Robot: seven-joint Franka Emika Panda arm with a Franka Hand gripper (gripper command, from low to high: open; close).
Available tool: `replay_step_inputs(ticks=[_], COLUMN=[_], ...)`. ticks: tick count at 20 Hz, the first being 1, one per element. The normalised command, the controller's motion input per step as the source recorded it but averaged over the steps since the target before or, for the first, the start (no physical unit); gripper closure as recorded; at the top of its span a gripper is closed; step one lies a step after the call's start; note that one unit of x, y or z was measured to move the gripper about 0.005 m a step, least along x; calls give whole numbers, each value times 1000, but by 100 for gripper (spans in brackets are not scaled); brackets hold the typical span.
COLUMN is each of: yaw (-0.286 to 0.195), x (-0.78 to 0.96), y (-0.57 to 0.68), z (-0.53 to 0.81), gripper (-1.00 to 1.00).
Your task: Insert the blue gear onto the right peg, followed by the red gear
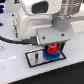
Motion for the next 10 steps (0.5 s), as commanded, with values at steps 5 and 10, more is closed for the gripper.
replay_step_inputs(ticks=[5, 10], yaw=[0, 0], x=[250, 155], y=[-73, -73], z=[198, -42], gripper=[100, -100])
